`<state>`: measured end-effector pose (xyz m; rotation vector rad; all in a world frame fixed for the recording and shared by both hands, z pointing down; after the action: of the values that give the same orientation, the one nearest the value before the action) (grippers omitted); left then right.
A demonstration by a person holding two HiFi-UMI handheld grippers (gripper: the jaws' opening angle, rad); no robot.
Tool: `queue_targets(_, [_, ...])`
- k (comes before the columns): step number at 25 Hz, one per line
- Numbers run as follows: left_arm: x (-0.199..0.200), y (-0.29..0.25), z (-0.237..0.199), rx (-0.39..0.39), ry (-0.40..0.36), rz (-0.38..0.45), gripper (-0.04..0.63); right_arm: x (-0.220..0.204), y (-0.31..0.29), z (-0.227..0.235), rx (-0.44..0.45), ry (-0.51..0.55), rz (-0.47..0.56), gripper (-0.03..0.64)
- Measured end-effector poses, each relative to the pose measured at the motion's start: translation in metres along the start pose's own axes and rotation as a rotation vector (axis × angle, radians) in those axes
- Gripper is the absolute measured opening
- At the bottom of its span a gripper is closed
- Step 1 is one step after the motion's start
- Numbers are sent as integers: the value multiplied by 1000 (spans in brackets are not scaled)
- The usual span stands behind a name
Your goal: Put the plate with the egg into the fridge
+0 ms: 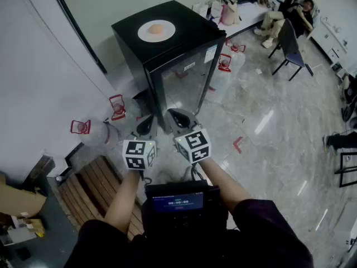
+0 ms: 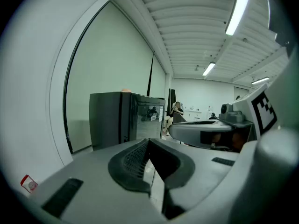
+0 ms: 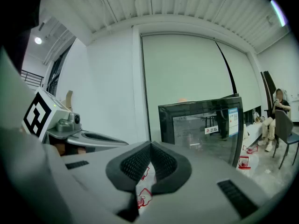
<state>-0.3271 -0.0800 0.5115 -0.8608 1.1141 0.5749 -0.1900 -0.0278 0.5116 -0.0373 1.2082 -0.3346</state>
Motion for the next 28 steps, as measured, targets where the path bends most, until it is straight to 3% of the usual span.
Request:
queue_targets(7, [0, -8, 12, 5, -8, -10, 9, 5, 6, 9, 13, 20, 34, 8])
queue_targets(14, [-6, -18, 3, 17, -38, -26, 9, -6, -5, 13, -55, 104, 58, 8])
queue_targets(20, [-30, -31, -40, -14, -74, -43, 9, -37, -47, 18, -199, -29, 14, 18])
queue_targets(24, [-46, -49, -80, -102, -156, -35, 9, -54, -97, 12, -316, -45, -7, 90])
queue_targets(28, [-57, -72, -125, -214, -208, 6, 9, -62, -146, 7, -501, -52, 10, 113])
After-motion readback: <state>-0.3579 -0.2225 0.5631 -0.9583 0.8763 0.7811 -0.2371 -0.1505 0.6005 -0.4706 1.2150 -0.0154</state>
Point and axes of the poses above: the fingertips, and each gripper's own axes: y backward along the fingers, z to its right, x out of its top, the point moved 8 cm from there along y, backward along the fingers, and after that the axes turned 15 degrees about -y, right-handed, at the moved point
